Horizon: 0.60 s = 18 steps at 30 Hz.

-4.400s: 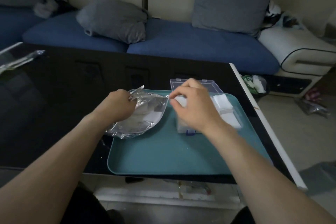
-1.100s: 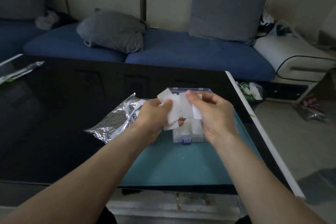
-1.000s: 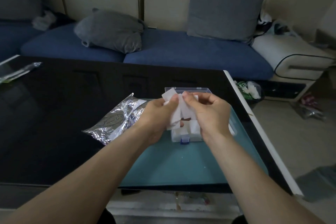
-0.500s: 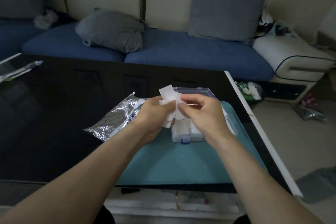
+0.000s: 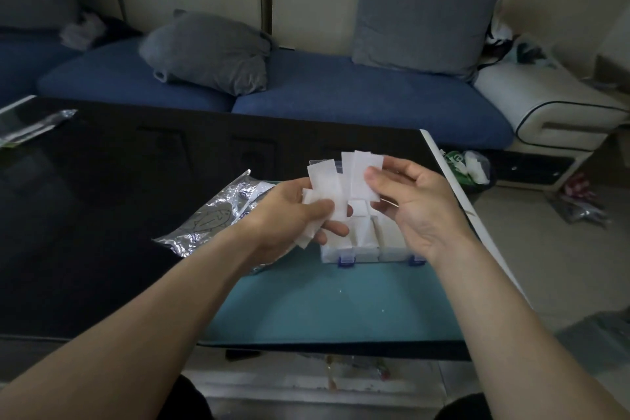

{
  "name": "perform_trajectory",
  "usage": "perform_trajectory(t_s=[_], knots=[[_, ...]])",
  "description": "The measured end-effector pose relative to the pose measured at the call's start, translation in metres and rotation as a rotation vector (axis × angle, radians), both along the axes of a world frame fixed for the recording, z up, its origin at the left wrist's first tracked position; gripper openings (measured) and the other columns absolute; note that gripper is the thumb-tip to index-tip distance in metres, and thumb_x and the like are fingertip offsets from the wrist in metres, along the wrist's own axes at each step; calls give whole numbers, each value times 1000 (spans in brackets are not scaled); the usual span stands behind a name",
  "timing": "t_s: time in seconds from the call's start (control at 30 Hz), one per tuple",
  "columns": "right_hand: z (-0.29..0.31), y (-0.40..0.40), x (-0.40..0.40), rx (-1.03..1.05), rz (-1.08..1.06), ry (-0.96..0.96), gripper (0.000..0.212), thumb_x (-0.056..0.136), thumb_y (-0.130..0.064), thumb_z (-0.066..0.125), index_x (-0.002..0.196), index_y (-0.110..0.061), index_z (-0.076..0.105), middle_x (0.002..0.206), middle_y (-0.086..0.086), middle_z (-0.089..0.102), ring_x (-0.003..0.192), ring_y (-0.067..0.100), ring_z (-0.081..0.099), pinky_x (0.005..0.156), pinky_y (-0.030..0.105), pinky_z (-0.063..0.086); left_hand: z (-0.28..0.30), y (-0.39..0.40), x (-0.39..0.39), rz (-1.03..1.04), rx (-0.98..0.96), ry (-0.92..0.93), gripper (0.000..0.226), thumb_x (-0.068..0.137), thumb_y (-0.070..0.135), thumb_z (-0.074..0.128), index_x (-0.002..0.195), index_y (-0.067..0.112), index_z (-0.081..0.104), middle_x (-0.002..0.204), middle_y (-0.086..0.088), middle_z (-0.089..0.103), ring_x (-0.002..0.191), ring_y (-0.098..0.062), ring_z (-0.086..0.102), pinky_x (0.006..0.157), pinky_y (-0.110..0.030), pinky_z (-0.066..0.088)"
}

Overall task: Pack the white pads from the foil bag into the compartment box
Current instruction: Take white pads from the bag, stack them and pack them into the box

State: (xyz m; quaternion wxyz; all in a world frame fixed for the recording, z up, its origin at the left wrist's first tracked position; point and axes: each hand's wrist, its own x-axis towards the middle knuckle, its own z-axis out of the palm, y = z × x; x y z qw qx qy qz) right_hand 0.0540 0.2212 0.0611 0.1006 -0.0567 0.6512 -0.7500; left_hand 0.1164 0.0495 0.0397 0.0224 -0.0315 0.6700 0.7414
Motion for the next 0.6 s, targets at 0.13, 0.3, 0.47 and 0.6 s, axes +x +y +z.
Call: perform_trajectory(t_s=[0.13, 0.3, 0.47, 0.6], knots=[[-10, -12, 3, 206, -35, 144, 24, 80, -15, 84, 98, -23, 70, 95, -1, 76, 87, 13, 73, 65, 22, 54, 0, 1, -1, -125, -68, 12, 23, 94, 3, 62, 116, -3, 59, 99, -23, 71, 67, -29, 60, 48, -26, 35], [-15, -12, 2, 371, 105, 75, 13, 91, -31, 73, 92, -18, 74, 76, -4, 69, 61, 7, 61, 64, 26, 53, -3, 2, -3, -168, -77, -5, 35, 86, 12, 68, 113, -7, 56, 77, -23, 66, 68, -32, 41, 49, -25, 31], [-13, -5, -4, 251, -30, 63, 12, 95, -26, 70, 92, -15, 74, 78, -4, 71, 72, 12, 64, 67, 27, 55, 0, 4, -3, -64, 40, -103, 19, 92, 4, 65, 107, -1, 56, 96, -23, 69, 60, -21, 58, 43, -21, 33], [-8, -2, -6, 90, -61, -39, 12, 96, -25, 67, 94, -15, 73, 95, 6, 75, 84, 20, 72, 68, 31, 58, 6, 0, -7, 7, 310, -282, 31, 98, 32, 56, 105, 2, 51, 83, -18, 64, 63, -22, 59, 50, -23, 40]])
